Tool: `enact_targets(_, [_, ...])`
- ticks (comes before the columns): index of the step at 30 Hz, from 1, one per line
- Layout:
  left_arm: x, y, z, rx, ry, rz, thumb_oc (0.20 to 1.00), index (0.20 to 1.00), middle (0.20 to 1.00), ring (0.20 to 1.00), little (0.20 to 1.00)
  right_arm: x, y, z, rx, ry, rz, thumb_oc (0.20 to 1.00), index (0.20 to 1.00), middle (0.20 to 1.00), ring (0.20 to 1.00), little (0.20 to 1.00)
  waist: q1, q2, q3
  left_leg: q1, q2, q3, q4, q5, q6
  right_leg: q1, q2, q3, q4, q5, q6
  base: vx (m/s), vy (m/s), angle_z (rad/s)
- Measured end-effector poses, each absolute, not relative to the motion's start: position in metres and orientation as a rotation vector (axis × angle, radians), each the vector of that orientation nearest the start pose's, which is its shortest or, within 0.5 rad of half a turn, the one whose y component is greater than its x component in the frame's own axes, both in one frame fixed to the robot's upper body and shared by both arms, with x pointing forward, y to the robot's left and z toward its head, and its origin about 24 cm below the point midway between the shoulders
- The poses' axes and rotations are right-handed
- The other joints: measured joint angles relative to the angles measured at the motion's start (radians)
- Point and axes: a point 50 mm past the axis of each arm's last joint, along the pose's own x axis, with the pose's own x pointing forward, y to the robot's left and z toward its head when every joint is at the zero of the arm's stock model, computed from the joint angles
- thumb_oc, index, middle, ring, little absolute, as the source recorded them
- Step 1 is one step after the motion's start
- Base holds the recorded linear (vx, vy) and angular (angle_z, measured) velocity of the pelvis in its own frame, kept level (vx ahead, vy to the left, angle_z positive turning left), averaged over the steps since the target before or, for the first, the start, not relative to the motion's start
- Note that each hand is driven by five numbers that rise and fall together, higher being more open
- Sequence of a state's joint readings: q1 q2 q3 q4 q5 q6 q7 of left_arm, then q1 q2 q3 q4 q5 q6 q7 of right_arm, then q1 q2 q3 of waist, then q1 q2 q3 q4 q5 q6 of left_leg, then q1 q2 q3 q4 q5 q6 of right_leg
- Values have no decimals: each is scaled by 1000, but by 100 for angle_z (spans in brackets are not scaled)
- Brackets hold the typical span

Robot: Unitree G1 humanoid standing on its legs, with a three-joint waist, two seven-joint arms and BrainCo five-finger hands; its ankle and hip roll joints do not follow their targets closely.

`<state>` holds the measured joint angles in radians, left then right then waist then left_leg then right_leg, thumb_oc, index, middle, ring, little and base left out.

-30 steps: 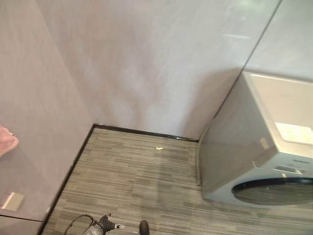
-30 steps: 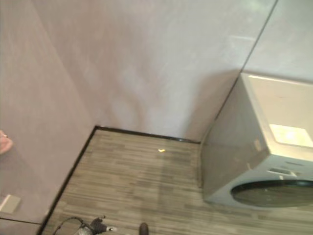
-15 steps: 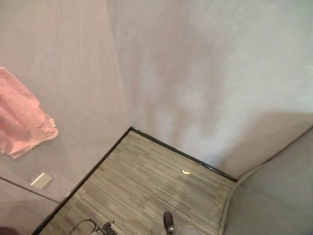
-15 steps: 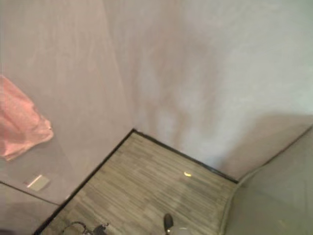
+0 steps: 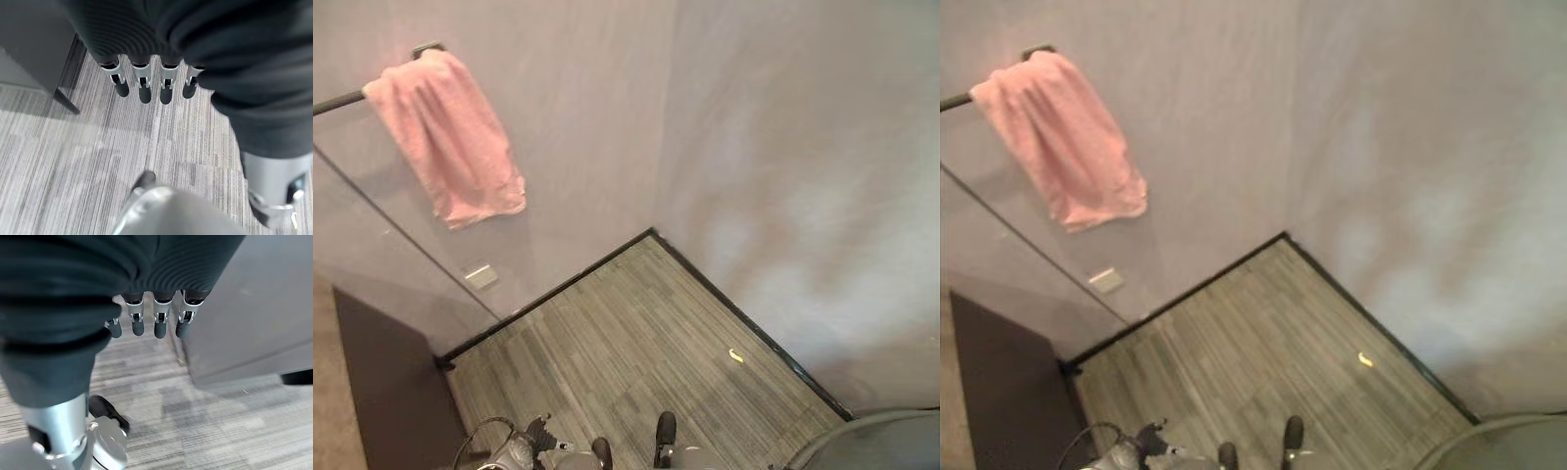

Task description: Put brush and paste in cup on sink, flatten towel.

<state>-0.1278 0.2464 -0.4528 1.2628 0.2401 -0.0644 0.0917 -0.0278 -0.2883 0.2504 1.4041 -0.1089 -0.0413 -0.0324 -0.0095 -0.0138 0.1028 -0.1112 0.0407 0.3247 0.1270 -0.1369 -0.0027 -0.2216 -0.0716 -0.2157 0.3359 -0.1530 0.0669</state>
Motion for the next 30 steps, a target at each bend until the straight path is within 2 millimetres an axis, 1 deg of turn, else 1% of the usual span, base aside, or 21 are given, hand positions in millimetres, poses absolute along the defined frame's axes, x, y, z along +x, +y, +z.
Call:
enact_targets(1, [131,210,-154,768,1048,-319,1000,1000,1000,1000,1000,58,-258,-163,-509,1385,34,1000,1000,1000,1000,1000,-3,4,5,9,-25,-34,26,-2,8,52,-3,8,-57,-41,-25,152,155,87])
enact_targets(3, [119,210,-158,756,1077,-328,1000,1000,1000,1000,1000,51,-261,-163,-539,1411,46,1000,1000,1000,1000,1000,6,35,-16,74,-60,-75,-65,29,52,78,3,4,-79,-17,-30,149,153,23])
enact_targets(5, [112,213,-160,749,1105,-316,1000,1000,1000,1000,1000,56,-255,-164,-529,1390,62,1000,1000,1000,1000,1000,17,46,-26,129,-84,-66,-119,46,69,92,-13,15,-38,-20,-27,150,170,-6])
enact_targets(6, [112,214,-160,747,1108,-311,1000,1000,1000,1000,1000,59,-253,-164,-536,1377,74,1000,1000,1000,1000,1000,15,52,-28,150,-90,-71,-131,45,73,74,-27,13,39,-24,-22,152,174,2])
enact_targets(7, [112,214,-160,747,1108,-311,1000,1000,1000,1000,1000,59,-253,-164,-536,1377,74,1000,1000,1000,1000,1000,15,52,-28,150,-90,-71,-131,45,73,74,-27,13,39,-24,-22,125,133,32])
enact_targets(8, [116,220,-158,759,1101,-299,1000,1000,1000,1000,1000,69,-252,-163,-541,1348,82,1000,1000,1000,1000,1000,3,39,-21,179,-97,-106,-134,42,82,29,-51,15,192,-24,-13,71,89,50])
enact_targets(10, [120,225,-156,775,1096,-293,1000,1000,1000,1000,1000,70,-248,-164,-534,1329,91,1000,1000,1000,1000,1000,-13,22,-21,198,-100,-127,-135,42,82,-15,-70,21,299,-40,5,92,94,60])
enact_targets(12, [120,228,-155,775,1100,-282,1000,1000,1000,1000,1000,73,-244,-164,-537,1325,107,1000,1000,1000,1000,1000,-2,8,-29,219,-101,-154,-137,32,97,-43,-65,42,356,-7,16,120,10,32])
enact_targets(13, [118,225,-156,766,1103,-290,1000,1000,1000,1000,1000,74,-245,-164,-542,1320,110,1000,1000,1000,1000,1000,-10,10,-27,237,-97,-197,-143,26,107,-43,-37,76,364,-15,24,259,-15,60])
enact_targets(14, [117,223,-157,752,1109,-293,1000,1000,1000,1000,1000,74,-244,-164,-538,1318,111,1000,1000,1000,1000,1000,-25,23,-22,254,-81,-238,-157,24,110,-52,45,190,333,-32,11,256,-26,89])
enact_targets(15, [118,226,-157,745,1118,-282,1000,1000,1000,1000,1000,77,-241,-164,-531,1301,115,1000,1000,1000,1000,1000,-34,29,-19,255,-70,-262,-159,26,106,-62,83,233,263,-31,9,280,-52,81])
enact_targets(17, [117,226,-157,750,1132,-281,1000,1000,1000,1000,1000,74,-241,-164,-526,1303,120,1000,1000,1000,1000,1000,-32,29,-18,260,-68,-289,-171,16,117,-130,83,182,128,-7,-1,215,-42,45])
enact_targets(19, [118,227,-157,750,1138,-277,1000,1000,1000,1000,1000,74,-239,-165,-530,1299,139,1000,1000,1000,1000,1000,-47,29,-5,269,-68,-329,-168,-5,118,-184,89,231,-42,75,19,328,-48,56])
enact_targets(20, [118,226,-157,749,1139,-281,1000,1000,1000,1000,1000,73,-239,-165,-527,1302,146,1000,1000,1000,1000,1000,-56,14,1,287,-68,-354,-165,-27,114,-209,78,251,-106,128,33,304,-41,73])
enact_targets(22, [111,228,-159,749,1174,-283,1000,1000,1000,1000,1000,59,-236,-168,-521,1352,162,1000,1000,1000,1000,1000,-66,2,0,308,-64,-402,-166,-64,96,-220,57,291,-240,153,62,202,-28,83])
enact_targets(24, [103,230,-161,747,1194,-286,1000,1000,1000,1000,1000,39,-233,-171,-510,1412,177,1000,1000,1000,1000,1000,-86,-27,-16,342,-57,-460,-164,-102,63,-229,24,287,-170,114,74,212,-66,97])
enact_targets(26, [94,228,-163,736,1215,-302,1000,1000,1000,1000,1000,26,-236,-172,-517,1450,182,1000,1000,1000,1000,1000,-89,-16,-17,392,5,-495,-151,-149,2,-230,63,260,-67,152,96,349,-172,62])
enact_targets(27, [92,227,-164,724,1223,-297,1000,1000,1000,1000,1000,45,-239,-169,-543,1402,184,1000,1000,1000,1000,1000,-82,1,-28,370,2,-487,-71,-154,-23,-205,114,253,-74,162,88,424,-220,22])
enact_targets(28, [93,230,-163,717,1221,-278,1000,1000,1000,1000,1000,58,-240,-168,-558,1360,195,1000,1000,1000,1000,1000,-88,-2,-29,356,2,-472,-25,-151,-20,-175,131,241,-89,162,86,393,-209,17])
enact_targets(29, [101,235,-160,722,1193,-255,1000,1000,1000,1000,1000,65,-241,-166,-563,1336,199,1000,1000,1000,1000,1000,-85,-27,-44,347,23,-469,31,-115,-40,-138,146,221,-106,160,81,341,-200,36])
enact_targets(30, [107,234,-158,725,1167,-252,1000,1000,1000,1000,1000,65,-243,-166,-568,1337,196,1000,1000,1000,1000,1000,-80,-28,-53,329,40,-487,66,-101,-53,-117,147,190,-127,157,76,281,-185,43])
